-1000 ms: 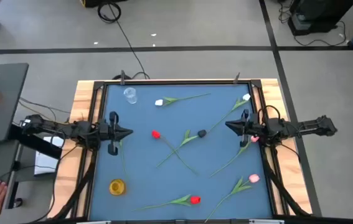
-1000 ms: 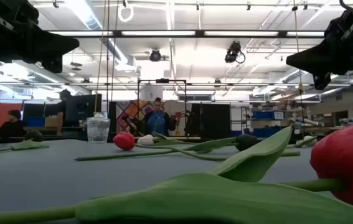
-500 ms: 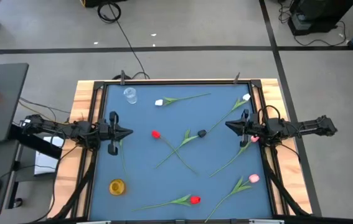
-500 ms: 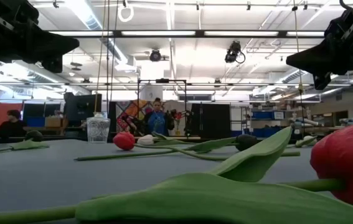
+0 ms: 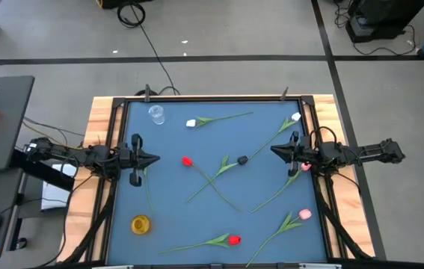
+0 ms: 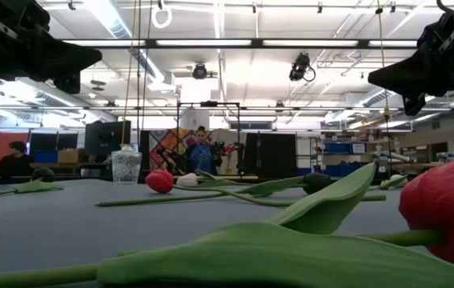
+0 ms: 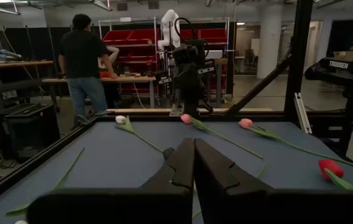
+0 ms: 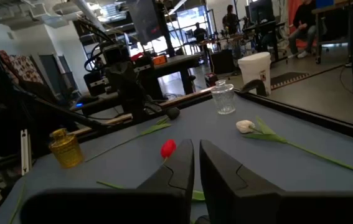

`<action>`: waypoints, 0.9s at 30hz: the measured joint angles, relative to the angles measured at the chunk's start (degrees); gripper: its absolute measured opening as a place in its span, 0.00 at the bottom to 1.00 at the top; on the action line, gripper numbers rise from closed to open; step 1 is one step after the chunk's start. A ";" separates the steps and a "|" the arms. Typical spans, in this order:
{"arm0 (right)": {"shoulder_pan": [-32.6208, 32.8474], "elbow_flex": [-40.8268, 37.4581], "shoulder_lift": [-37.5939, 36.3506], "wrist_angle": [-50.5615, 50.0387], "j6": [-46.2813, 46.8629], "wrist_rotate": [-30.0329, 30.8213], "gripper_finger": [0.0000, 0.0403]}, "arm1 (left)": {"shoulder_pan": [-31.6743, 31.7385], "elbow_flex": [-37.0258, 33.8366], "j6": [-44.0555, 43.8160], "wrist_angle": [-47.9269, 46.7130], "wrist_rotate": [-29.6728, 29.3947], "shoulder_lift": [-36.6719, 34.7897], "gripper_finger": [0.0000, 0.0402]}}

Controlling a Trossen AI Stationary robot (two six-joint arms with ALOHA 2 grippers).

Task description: Sort flowers into vase by color

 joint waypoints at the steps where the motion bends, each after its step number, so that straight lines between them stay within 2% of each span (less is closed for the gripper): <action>1: 0.00 0.00 0.02 0.00 0.00 -0.02 0.09 | 0.00 0.00 0.00 0.01 -0.01 0.00 0.04; 27: -0.02 -0.01 0.00 0.65 0.00 0.03 0.09 | 0.00 0.00 0.01 0.41 -0.01 0.00 0.04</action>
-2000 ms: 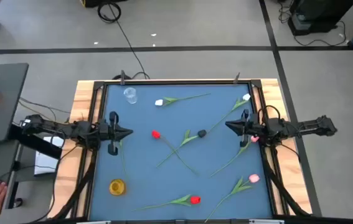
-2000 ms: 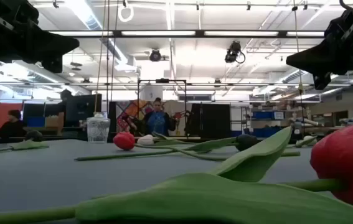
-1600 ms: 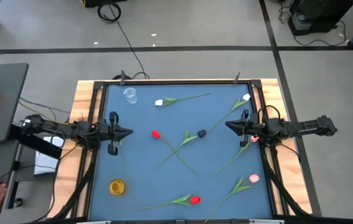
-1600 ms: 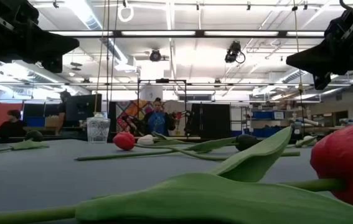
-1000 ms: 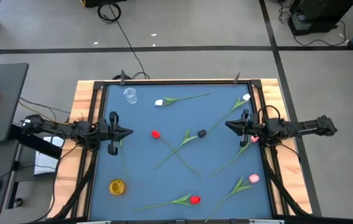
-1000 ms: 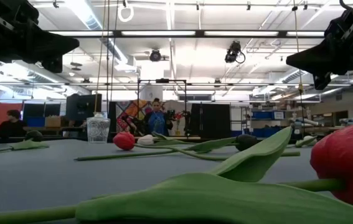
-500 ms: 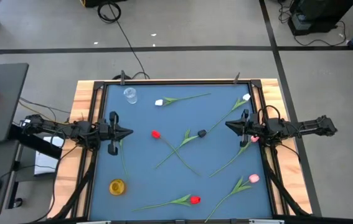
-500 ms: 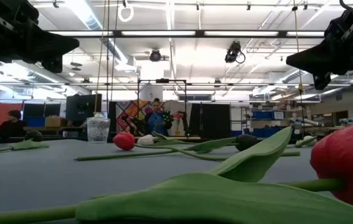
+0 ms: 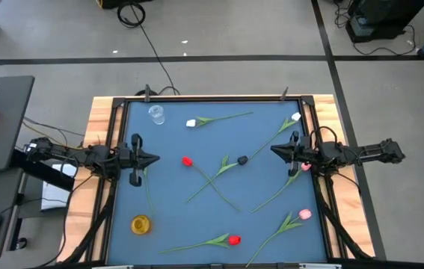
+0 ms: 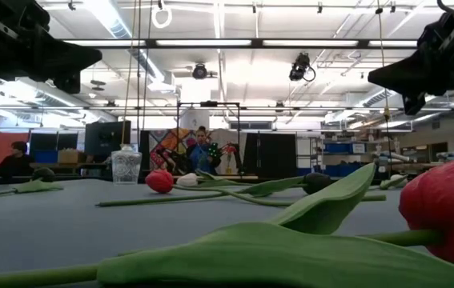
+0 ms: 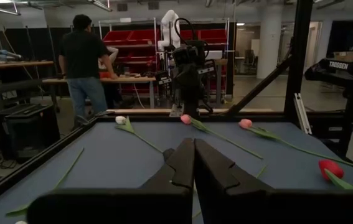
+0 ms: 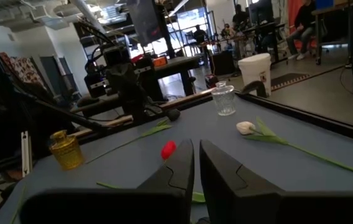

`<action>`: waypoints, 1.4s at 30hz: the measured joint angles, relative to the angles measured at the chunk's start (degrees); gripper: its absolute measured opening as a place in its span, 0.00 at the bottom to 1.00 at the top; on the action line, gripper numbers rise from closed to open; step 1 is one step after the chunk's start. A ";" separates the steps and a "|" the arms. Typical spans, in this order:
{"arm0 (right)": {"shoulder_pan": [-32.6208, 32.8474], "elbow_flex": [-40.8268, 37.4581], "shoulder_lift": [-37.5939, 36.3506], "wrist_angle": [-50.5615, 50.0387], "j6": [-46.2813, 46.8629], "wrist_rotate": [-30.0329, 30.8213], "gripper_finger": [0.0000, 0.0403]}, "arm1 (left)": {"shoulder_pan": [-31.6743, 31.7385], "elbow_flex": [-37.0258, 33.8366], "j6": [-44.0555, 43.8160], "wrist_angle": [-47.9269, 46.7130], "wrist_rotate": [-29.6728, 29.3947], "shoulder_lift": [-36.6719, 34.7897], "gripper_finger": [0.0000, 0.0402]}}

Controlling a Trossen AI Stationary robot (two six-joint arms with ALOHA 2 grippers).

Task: Sort flowers into vase by color
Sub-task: Put the right white tulip into the transparent flower vase

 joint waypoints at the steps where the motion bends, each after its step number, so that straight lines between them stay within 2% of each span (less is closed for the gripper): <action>1: 0.00 0.02 0.02 0.11 0.00 -0.04 0.09 | 0.00 0.02 0.01 0.54 0.01 0.00 0.04; 5: 0.00 0.02 0.02 0.81 2.34 -0.20 0.09 | 0.00 0.00 -1.70 5.87 -0.01 0.00 0.04; 10: 0.01 0.01 0.00 5.41 18.33 -1.93 0.09 | 0.00 0.00 -6.62 16.38 -0.02 -0.02 0.04; 14: 0.00 0.02 0.00 6.72 26.11 1.72 0.09 | 0.00 0.00 -6.99 22.77 -0.01 -0.02 0.04; 18: -0.02 0.02 0.00 6.89 29.48 2.78 0.09 | 0.00 0.00 -7.10 28.95 -0.01 -0.02 0.04; 22: -0.49 0.02 0.00 6.82 36.63 7.86 0.09 | 0.05 0.00 -7.73 32.39 -0.72 -0.03 0.04; 24: -0.82 0.80 0.41 4.76 40.66 7.24 0.09 | 0.27 0.00 -9.70 31.29 -7.83 0.12 0.04; 26: -0.92 2.85 1.65 -0.12 43.91 6.42 0.09 | 0.65 0.00 -15.86 27.89 -17.16 0.44 0.04; 27: -0.92 4.34 2.71 -2.82 44.95 6.22 0.09 | 0.93 0.00 -18.09 25.89 -19.51 0.56 0.04; 33: -1.09 15.00 12.75 -17.50 50.35 6.25 0.09 | 2.46 0.62 -28.02 11.32 -20.10 1.56 0.04; 36: -2.41 20.70 19.49 -25.53 56.93 5.80 0.09 | 2.60 2.48 -31.12 5.48 -19.94 3.13 0.04; 39: -4.60 26.62 26.74 -31.26 61.80 2.25 0.10 | 2.60 3.67 -31.66 3.66 -19.92 4.93 0.04; 42: -7.68 33.61 33.99 -34.38 62.05 -3.39 0.14 | 2.60 3.88 -31.76 3.32 -19.92 6.48 0.04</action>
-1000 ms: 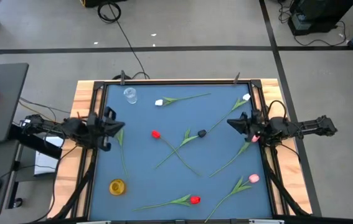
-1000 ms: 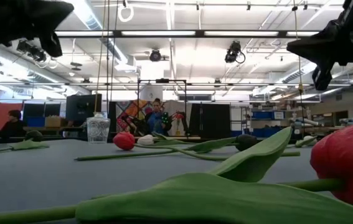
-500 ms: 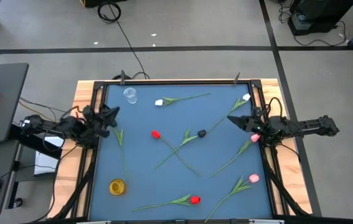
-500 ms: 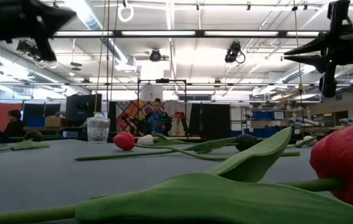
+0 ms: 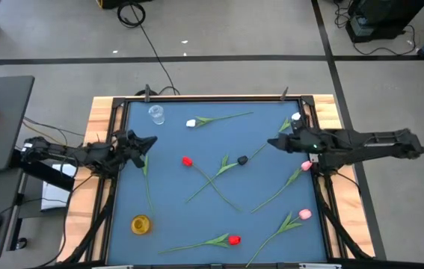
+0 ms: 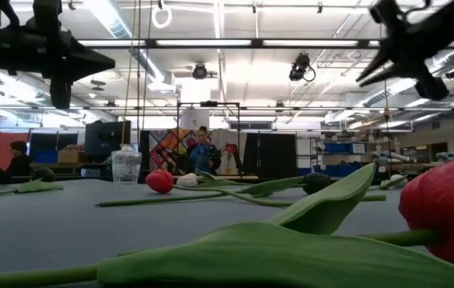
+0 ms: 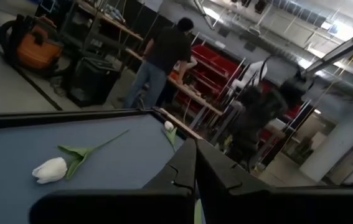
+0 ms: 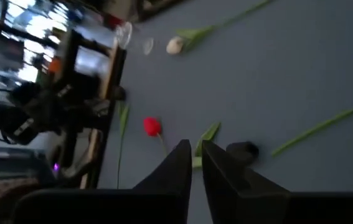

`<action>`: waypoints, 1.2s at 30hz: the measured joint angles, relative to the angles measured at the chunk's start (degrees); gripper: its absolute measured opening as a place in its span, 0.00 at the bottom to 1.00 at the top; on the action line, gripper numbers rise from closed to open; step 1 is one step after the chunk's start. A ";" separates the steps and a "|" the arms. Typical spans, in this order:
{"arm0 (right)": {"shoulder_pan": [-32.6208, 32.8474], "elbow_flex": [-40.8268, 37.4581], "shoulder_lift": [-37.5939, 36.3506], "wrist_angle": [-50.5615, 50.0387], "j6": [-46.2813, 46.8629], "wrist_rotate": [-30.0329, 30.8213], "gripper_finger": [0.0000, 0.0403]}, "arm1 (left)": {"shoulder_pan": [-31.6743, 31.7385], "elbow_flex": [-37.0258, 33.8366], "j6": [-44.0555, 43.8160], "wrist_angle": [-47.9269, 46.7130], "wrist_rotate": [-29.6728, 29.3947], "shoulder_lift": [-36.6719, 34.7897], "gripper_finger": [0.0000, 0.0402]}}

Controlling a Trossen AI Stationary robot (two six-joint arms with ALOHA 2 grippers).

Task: Sort flowers into vase by color
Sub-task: Put the right white tulip into the transparent flower vase

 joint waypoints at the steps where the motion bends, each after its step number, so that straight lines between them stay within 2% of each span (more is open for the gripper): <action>1: -1.19 2.58 2.26 -0.70 -1.15 -1.63 0.16 | 0.00 0.04 -0.04 0.01 0.00 0.23 0.04; 7: -10.23 19.93 13.80 -10.92 -9.40 -5.00 0.33 | 0.00 0.15 -0.42 -0.99 0.00 0.68 0.04; 10: -15.58 26.88 18.38 -17.58 -7.63 -6.90 0.39 | 0.00 0.17 -0.43 -1.90 0.00 0.67 0.04; 13: -20.57 30.10 22.43 -25.97 -3.67 -6.71 0.40 | 0.00 0.23 -0.46 -4.91 0.00 0.67 0.04; 19: -31.10 28.72 29.99 -34.96 -0.77 -11.84 0.39 | 0.00 0.26 -1.11 -7.36 0.04 0.67 0.04; 23: -34.33 27.04 35.02 -32.96 -1.01 -15.52 0.39 | 0.00 0.26 -1.12 -7.99 0.04 0.67 0.04; 29: -37.55 24.86 42.66 -32.21 -0.27 -15.96 0.38 | -0.01 0.26 -0.96 -9.89 0.23 0.67 0.04; 36: -42.35 20.67 49.04 -27.14 -1.24 -20.98 0.37 | -0.02 0.26 -1.33 -10.70 0.24 0.65 0.04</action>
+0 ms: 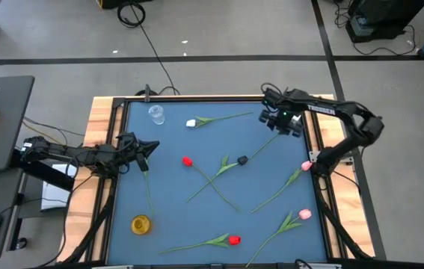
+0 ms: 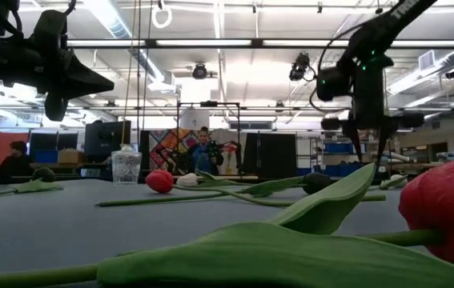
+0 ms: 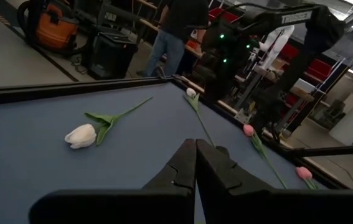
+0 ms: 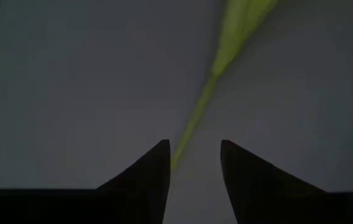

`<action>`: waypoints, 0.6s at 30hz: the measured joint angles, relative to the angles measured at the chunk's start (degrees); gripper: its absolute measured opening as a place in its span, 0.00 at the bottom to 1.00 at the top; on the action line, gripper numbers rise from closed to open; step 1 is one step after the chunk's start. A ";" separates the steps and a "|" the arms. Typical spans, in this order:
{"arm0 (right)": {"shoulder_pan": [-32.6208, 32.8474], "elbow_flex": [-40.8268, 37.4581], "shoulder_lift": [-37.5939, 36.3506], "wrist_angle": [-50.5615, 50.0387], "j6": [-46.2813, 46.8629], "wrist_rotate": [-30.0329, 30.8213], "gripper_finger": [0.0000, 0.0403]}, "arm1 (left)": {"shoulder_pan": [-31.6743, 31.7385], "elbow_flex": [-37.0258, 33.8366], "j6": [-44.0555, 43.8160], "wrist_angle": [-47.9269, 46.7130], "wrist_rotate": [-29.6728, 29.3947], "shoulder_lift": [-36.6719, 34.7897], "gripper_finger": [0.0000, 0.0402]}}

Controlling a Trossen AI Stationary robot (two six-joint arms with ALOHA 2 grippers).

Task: Sort flowers into vase by color
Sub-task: Put the right white tulip into the transparent flower vase

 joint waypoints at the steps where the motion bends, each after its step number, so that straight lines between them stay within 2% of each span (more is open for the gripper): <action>1: -0.52 -0.32 0.38 -0.04 -0.80 0.59 0.37 | 0.00 0.00 -0.02 0.00 0.10 0.00 0.04; 10: -5.79 -4.40 1.12 3.36 -2.21 4.47 0.36 | 0.00 0.04 0.00 -0.89 0.41 0.00 0.04; 18: -7.82 -8.30 1.17 12.85 0.62 4.91 0.35 | 0.00 0.04 0.46 -2.26 0.41 0.00 0.04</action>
